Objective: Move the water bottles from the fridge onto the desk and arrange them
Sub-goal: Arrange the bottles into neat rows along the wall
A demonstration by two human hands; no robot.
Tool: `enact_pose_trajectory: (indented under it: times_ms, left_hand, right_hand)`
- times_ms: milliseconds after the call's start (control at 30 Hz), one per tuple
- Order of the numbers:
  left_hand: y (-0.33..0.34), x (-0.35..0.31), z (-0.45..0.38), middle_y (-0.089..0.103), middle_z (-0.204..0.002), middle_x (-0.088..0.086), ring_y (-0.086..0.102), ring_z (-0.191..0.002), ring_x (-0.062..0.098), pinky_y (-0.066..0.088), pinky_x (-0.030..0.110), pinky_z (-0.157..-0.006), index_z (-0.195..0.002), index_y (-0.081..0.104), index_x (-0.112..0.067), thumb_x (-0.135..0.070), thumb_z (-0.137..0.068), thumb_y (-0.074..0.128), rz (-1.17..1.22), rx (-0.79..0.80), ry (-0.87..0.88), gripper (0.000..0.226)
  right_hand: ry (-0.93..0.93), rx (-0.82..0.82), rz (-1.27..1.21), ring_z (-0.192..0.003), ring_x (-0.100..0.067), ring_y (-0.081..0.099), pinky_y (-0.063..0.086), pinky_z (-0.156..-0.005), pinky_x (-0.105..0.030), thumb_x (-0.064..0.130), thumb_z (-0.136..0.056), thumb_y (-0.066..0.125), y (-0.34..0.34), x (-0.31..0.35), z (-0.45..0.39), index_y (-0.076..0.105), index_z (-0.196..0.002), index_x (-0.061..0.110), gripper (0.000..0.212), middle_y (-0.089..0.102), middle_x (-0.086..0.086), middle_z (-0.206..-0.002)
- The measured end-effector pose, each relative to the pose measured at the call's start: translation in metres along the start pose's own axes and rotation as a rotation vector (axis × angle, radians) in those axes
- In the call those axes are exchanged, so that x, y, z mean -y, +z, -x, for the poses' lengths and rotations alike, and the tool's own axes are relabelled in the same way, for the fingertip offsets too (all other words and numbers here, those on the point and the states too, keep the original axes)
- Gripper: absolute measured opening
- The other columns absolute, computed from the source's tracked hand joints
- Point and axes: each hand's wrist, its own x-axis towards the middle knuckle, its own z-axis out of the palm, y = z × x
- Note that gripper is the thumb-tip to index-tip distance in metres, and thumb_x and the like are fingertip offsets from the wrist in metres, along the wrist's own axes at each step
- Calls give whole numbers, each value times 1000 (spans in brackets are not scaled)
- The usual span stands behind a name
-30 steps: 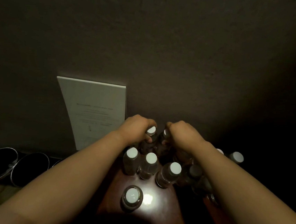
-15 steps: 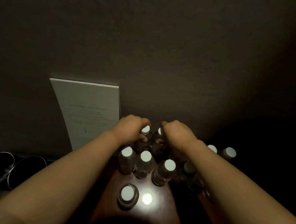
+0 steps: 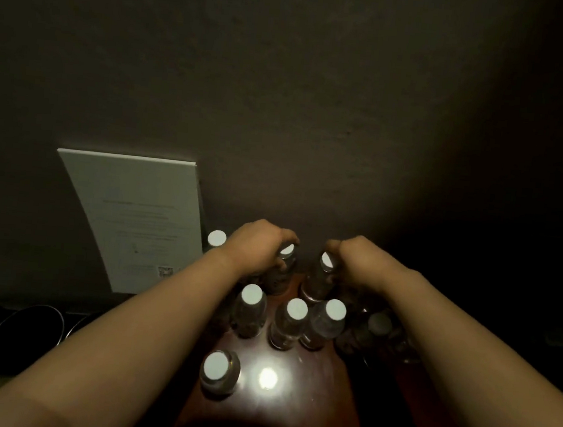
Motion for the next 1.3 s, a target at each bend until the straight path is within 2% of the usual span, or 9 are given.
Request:
enact_pose_trajectory:
  times_ms: [67,167,267,433,733,867,1000,1167,1300]
  left_hand:
    - [0,2,-1,67,-122,-1,61,-114,22,46,31,-84,-136,55,-33,-30,-83,78,27,-2,-22,59]
    - [0,2,-1,68,-119,0,62,-111,23,51,35,-87,-134,57,-33,-30,-81,80,53,7,-42,58]
    - [3,3,0,69,-116,0,63,-108,23,53,37,-88,-131,58,-32,-31,-80,80,61,-9,-46,55]
    - [7,8,-1,70,-109,1,64,-103,23,50,32,-80,-128,59,-31,-36,-80,79,68,-47,-64,52]
    - [7,7,-3,69,-105,-3,64,-99,19,48,31,-76,-123,61,-34,-34,-79,80,78,-27,-69,48]
    - [6,7,-3,70,-105,-4,64,-99,19,45,29,-74,-123,62,-35,-35,-78,81,72,-34,-67,49]
    - [6,6,-3,69,-107,-2,64,-100,20,43,29,-73,-126,61,-33,-33,-79,81,80,-22,-61,51]
    - [4,6,-3,69,-109,-2,64,-102,20,49,32,-79,-127,60,-33,-32,-79,80,65,-8,-53,52]
    - [4,6,-4,69,-110,-2,63,-103,19,49,32,-79,-127,60,-32,-29,-80,80,78,16,-53,51]
  right_hand:
    - [-16,-7,-17,-94,-22,65,54,-81,-34,16,-80,72,2,1,-3,60,-111,22,33,68,-2,-103]
    - [-18,-30,-13,-90,-22,62,46,-69,-29,20,-82,73,4,3,-10,54,-101,24,27,63,-2,-96]
    - [17,-64,-16,-84,-23,58,43,-65,-31,33,-79,78,8,10,-18,43,-87,25,37,57,-3,-89]
    - [73,-106,-31,-85,-23,60,51,-70,-34,43,-78,79,9,19,-22,46,-91,21,41,60,-5,-91]
    - [194,-222,-75,-88,-26,59,43,-65,-32,45,-83,72,20,27,-18,50,-103,16,41,63,-10,-98]
    - [197,-274,-104,-94,-31,62,41,-65,-30,46,-83,72,25,27,-18,48,-100,16,42,64,-12,-98]
    - [180,-248,-50,-96,-32,63,44,-66,-33,48,-81,73,22,23,-20,51,-106,10,51,65,-14,-102]
    - [118,-169,-71,-91,-27,61,44,-67,-33,45,-82,74,17,23,-23,45,-88,19,39,64,-9,-96]
    - [133,-152,-60,-89,-25,60,49,-71,-34,46,-80,74,15,25,-22,49,-88,19,38,64,-8,-97]
